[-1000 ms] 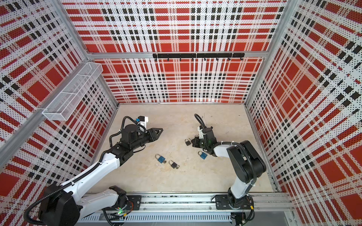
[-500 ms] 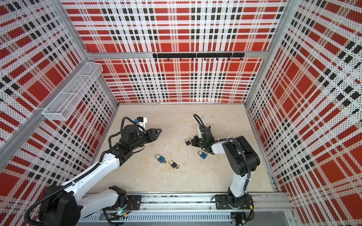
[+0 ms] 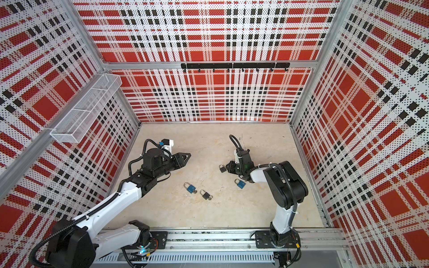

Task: Lock with the key

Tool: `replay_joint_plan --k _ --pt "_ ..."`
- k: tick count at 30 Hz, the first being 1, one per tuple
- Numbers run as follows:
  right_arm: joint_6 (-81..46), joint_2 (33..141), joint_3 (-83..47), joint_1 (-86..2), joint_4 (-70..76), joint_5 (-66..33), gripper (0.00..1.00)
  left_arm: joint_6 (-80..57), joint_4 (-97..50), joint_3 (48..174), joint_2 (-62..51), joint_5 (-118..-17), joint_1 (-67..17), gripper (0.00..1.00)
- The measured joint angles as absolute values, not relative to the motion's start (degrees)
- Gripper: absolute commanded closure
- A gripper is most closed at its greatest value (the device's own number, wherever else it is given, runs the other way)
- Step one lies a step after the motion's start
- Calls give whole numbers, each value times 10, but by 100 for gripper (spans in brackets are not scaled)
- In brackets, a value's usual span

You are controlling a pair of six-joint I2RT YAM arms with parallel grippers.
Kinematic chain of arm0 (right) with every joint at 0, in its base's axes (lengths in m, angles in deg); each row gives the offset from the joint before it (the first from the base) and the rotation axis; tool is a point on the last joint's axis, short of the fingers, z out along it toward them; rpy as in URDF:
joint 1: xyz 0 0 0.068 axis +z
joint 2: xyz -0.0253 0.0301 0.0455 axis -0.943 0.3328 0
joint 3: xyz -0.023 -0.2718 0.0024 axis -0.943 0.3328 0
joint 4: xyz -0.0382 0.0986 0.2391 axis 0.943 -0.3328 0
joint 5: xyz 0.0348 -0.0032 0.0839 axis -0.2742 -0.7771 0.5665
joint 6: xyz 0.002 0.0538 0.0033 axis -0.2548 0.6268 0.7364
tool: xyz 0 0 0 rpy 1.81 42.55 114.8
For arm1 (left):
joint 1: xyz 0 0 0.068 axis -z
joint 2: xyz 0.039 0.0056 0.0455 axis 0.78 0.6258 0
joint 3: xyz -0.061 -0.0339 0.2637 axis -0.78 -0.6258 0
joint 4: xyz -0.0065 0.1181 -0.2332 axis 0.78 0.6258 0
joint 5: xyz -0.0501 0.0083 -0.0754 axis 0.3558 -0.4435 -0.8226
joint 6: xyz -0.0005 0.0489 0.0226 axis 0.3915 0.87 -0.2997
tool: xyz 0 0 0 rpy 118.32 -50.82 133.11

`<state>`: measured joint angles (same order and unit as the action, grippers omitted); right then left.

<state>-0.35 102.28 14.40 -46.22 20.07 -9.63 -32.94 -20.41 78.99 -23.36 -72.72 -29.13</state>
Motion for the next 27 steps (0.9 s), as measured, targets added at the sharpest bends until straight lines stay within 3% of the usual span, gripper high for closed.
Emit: replay_joint_plan --k 10,19,27 --pt "-69 870 136 -425 99 -130 71 -329 -187 789 -270 -723 -294 57" --pt "-159 777 132 -323 -11 -189 64 -329 -110 773 -299 -697 -294 57" --pt "-197 769 132 -201 -66 -245 59 -329 -18 773 -340 -668 -293 57"
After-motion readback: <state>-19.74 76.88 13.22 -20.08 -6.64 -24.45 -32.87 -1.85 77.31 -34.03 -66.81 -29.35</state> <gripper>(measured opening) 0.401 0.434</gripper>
